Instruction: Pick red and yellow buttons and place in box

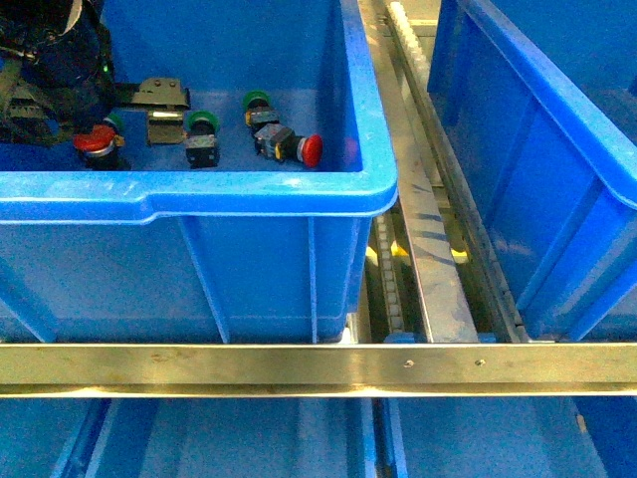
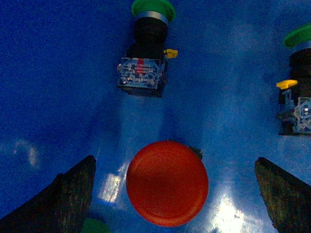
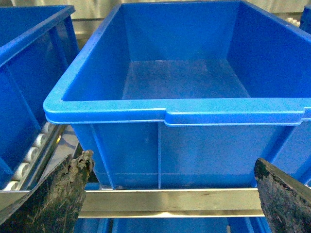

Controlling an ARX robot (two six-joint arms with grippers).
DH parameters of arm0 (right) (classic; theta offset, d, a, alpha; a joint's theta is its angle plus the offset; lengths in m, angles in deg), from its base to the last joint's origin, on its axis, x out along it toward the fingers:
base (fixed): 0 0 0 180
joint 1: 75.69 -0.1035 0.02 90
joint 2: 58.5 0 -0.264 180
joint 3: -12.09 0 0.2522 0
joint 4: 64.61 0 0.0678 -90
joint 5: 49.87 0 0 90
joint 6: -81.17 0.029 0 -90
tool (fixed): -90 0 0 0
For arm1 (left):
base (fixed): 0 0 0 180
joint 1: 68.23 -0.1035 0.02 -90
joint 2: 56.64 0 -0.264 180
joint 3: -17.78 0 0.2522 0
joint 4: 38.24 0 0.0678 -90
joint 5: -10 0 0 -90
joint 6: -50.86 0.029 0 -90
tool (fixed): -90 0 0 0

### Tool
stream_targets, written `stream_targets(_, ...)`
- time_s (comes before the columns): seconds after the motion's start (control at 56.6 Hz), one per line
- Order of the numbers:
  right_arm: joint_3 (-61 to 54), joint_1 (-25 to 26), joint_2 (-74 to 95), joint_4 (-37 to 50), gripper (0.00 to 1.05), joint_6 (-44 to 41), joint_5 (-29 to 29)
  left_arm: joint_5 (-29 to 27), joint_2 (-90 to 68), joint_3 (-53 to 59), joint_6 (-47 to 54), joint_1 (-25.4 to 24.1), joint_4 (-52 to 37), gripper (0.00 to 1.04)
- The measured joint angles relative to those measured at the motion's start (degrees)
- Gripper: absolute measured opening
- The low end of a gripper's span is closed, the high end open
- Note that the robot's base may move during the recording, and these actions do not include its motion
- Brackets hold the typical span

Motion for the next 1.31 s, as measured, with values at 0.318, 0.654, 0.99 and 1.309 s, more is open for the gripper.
stream_targets(0.318, 0.0, 0.0, 0.0, 0.0, 0.99, 0.0, 0.0, -0.3, -0.2, -0.4, 0.1, 0.0, 0.7, 0.97)
stream_targets(0.654, 0.0, 0.0, 0.0, 0.0, 0.99, 0.0, 0.0, -0.5, -1.3, -0.8, 0.2, 0.2, 0.7, 0.62)
stream_targets(0.99, 0.0, 0.0, 0.0, 0.0, 0.99, 0.0, 0.0, -2.1, -1.5, -0.8, 0.2, 0.1, 0.6, 0.34)
stream_targets(1.309, 0.0, 0.0, 0.0, 0.0, 0.99, 0.0, 0.0, 5.4, 3.4, 2.4, -0.8, 0.3, -6.8, 0.34)
